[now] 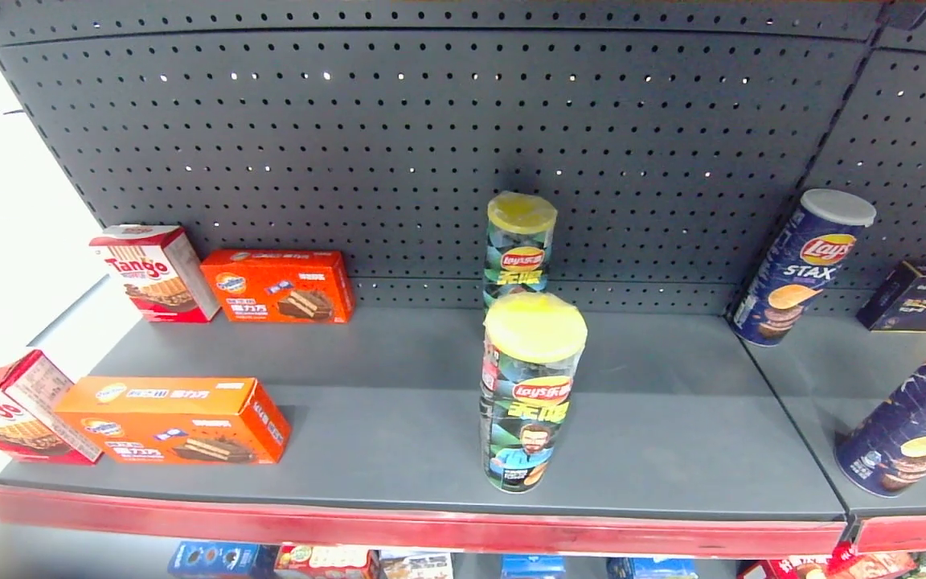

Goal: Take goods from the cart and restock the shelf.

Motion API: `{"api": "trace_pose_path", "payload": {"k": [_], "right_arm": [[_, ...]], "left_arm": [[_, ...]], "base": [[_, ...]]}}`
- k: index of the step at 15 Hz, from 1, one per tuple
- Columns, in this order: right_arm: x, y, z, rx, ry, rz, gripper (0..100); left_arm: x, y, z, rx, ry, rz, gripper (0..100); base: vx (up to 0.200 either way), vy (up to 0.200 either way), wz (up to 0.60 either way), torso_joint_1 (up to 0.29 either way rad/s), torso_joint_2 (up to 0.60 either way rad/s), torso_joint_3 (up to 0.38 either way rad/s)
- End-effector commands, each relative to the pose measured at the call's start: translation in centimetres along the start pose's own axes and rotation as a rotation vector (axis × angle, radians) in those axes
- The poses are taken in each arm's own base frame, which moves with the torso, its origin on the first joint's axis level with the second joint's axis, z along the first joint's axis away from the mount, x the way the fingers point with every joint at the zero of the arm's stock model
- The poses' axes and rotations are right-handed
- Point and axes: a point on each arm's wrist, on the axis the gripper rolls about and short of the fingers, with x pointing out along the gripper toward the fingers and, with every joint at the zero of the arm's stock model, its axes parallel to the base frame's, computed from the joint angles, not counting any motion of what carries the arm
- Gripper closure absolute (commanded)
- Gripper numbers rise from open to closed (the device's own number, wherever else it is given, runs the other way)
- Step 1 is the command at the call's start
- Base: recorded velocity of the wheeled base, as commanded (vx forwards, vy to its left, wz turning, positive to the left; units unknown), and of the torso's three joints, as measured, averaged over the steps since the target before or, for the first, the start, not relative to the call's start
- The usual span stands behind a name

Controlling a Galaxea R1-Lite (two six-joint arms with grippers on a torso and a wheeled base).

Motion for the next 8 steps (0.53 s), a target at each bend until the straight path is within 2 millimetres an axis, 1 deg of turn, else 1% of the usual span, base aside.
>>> {"api": "trace_pose_path", "payload": {"k": [1,8], "right_arm": [[0.01,0.0,0.01,0.0,0.001,0.001,0],[0.01,0.0,0.01,0.0,0.001,0.0,0]], "left_arm": [[0.01,0.0,0.0,0.0,0.001,0.0,0],[0.01,0.0,0.0,0.0,0.001,0.0,0]], "base": [[0.0,0.0,0.0,0.0,0.0,0.0],[0.0,0.0,0.0,0.0,0.0,0.0]]}}
